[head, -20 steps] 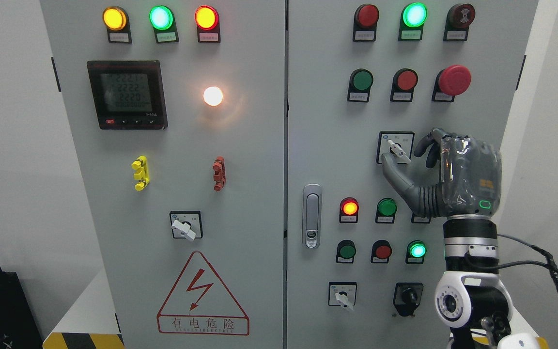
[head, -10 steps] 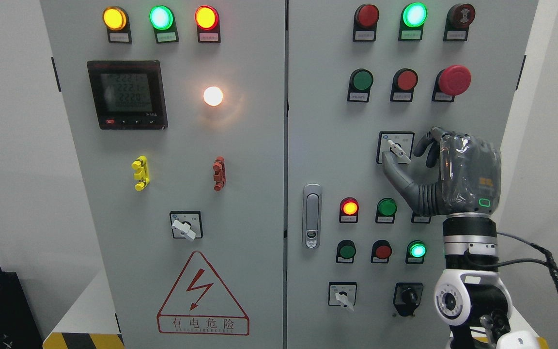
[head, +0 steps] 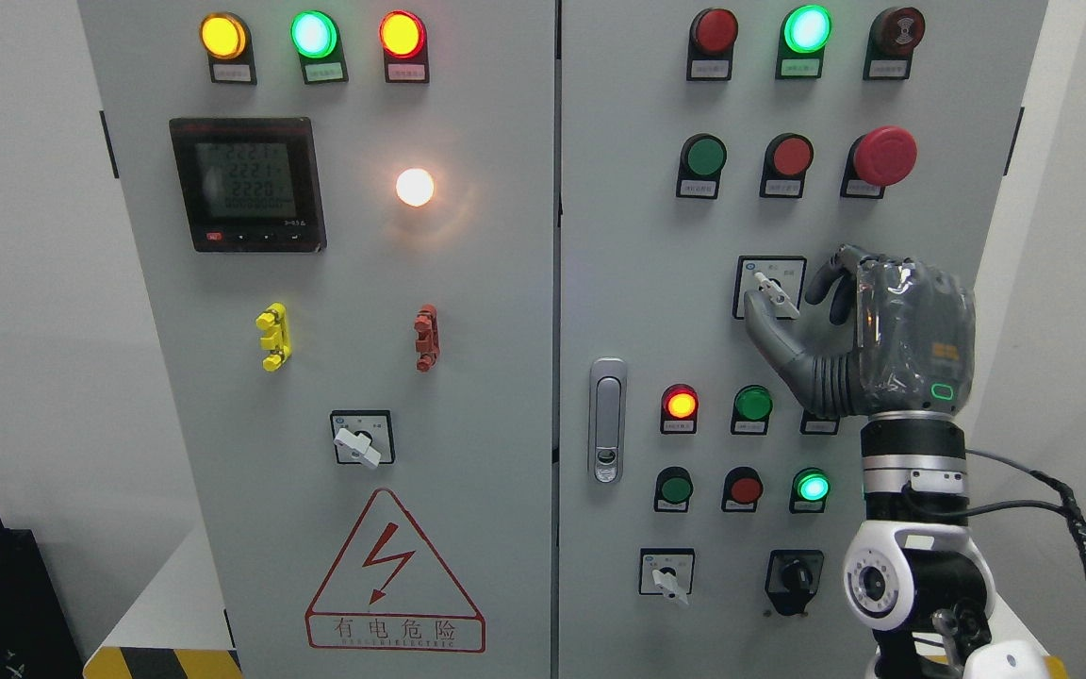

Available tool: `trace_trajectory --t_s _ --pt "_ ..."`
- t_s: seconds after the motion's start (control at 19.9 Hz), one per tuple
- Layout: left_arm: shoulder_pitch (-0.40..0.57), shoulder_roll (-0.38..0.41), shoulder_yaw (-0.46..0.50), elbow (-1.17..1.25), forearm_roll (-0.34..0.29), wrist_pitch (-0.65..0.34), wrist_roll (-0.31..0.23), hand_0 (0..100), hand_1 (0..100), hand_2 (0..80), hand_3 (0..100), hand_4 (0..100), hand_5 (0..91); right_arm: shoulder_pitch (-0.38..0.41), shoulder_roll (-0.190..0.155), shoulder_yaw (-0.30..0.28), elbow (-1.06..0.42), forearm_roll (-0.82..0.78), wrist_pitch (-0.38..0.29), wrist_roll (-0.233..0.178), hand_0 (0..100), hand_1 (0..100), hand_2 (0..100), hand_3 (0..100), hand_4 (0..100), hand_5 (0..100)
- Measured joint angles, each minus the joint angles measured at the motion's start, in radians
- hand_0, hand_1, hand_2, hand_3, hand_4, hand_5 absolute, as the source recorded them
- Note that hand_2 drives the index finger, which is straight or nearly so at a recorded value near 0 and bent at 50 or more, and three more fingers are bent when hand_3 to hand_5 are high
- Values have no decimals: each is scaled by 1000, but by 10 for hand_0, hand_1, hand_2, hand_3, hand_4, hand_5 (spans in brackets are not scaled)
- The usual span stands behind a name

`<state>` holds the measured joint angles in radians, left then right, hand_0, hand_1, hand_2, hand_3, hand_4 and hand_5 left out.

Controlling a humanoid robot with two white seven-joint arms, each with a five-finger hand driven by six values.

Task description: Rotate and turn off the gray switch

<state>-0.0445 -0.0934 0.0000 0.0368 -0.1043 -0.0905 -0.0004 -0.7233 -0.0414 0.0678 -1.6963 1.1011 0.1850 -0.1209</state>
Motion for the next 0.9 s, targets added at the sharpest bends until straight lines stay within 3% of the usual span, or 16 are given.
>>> trace_trajectory --t_s 0.55,0.9 --pt "0 0 0 0 0 0 0 120 389 0 0 0 0 -3 1 6 1 0 2 0 274 308 692 926 834 978" --pt "0 0 0 0 0 0 0 120 389 0 0 0 0 -4 1 10 2 1 10 0 284 324 695 935 836 978"
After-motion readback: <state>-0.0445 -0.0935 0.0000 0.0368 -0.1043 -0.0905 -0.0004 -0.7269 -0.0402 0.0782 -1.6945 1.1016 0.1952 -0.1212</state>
